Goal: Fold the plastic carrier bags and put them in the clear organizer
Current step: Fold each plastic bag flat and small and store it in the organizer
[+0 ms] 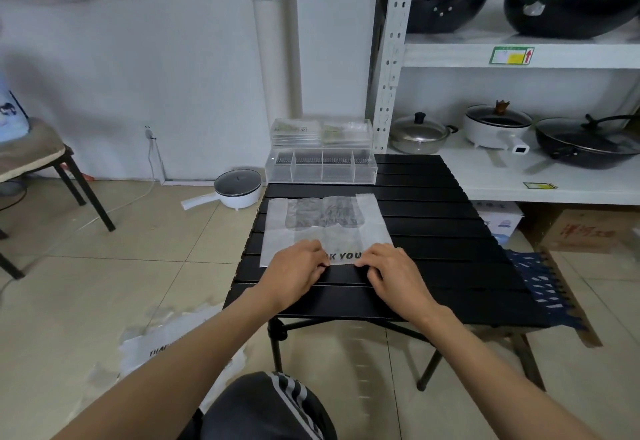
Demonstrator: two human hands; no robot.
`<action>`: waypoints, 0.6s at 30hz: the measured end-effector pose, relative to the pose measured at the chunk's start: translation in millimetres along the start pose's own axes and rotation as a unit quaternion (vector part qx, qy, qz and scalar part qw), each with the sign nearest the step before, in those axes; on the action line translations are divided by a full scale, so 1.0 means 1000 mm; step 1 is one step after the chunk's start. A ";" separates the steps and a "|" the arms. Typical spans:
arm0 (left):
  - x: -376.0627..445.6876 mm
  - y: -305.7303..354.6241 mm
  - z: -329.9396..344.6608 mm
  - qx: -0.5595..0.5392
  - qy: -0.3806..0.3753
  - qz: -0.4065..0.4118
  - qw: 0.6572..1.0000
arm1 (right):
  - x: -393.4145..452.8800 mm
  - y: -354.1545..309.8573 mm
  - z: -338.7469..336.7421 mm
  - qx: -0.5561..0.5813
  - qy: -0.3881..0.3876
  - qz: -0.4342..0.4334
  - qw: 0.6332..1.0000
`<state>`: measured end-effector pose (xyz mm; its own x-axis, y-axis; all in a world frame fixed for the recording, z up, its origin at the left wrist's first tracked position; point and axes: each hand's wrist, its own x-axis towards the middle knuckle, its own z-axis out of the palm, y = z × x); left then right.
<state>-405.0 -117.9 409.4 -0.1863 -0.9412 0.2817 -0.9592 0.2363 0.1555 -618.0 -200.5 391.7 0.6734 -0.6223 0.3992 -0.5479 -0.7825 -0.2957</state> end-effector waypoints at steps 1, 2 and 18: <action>0.003 0.002 -0.002 0.013 -0.014 0.000 1.000 | -0.002 0.002 -0.002 0.000 0.004 0.017 1.000; 0.007 0.003 -0.004 0.031 -0.034 0.000 0.999 | -0.003 0.002 -0.003 -0.002 0.007 0.025 1.000; 0.038 0.042 -0.014 0.257 -0.126 0.035 0.957 | -0.003 0.001 -0.004 -0.030 0.018 0.047 0.998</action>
<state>-449.1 -140.2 439.7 -0.2375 -0.9710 0.0261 -0.9082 0.2125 -0.3607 -622.7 -199.1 393.9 0.5996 -0.6914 0.4029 -0.6376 -0.7171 -0.2816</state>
